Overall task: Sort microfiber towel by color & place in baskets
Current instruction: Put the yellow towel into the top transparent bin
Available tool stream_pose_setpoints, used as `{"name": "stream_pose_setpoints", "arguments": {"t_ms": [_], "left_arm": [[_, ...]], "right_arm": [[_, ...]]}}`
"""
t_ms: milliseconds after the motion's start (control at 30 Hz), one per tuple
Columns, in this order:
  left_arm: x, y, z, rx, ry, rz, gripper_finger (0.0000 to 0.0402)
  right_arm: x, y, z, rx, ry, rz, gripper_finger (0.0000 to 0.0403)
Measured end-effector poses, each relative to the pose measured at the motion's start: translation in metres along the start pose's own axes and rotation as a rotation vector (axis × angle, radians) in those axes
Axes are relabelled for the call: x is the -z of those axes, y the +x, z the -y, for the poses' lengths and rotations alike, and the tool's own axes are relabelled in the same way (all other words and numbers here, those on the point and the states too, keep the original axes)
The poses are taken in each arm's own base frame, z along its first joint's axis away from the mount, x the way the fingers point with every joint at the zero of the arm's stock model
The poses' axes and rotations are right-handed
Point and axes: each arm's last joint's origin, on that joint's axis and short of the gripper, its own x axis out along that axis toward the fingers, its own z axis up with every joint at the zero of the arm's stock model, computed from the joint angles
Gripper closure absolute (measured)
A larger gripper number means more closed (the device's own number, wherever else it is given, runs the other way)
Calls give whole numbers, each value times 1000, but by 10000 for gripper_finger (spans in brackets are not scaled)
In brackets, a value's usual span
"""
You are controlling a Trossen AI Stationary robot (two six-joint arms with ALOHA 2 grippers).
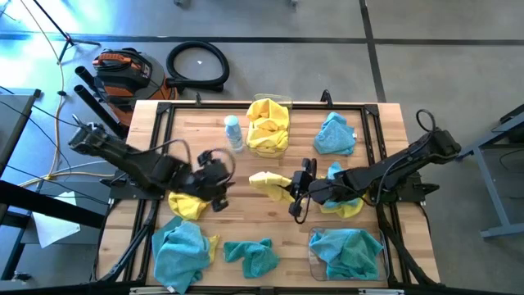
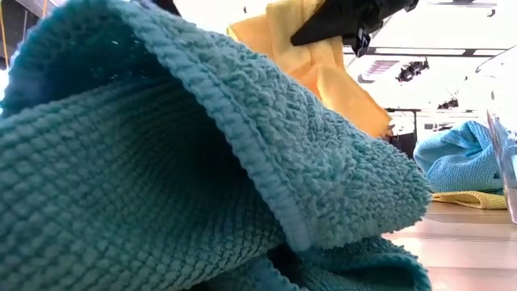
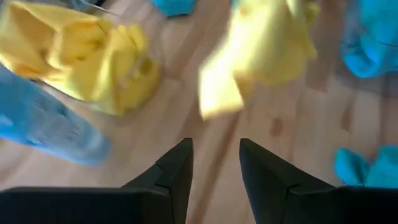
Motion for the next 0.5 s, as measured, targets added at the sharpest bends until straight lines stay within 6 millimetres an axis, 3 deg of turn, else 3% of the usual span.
{"name": "stream_pose_setpoints", "arguments": {"t_ms": [267,500], "left_arm": [[85,3,2,111,-69,68,284],[120,4,-5,120,-111,85,284]], "right_arm": [[-12,-7,16,64,29,33,400],[-59,-11,59,220,46,-80,401]]}}
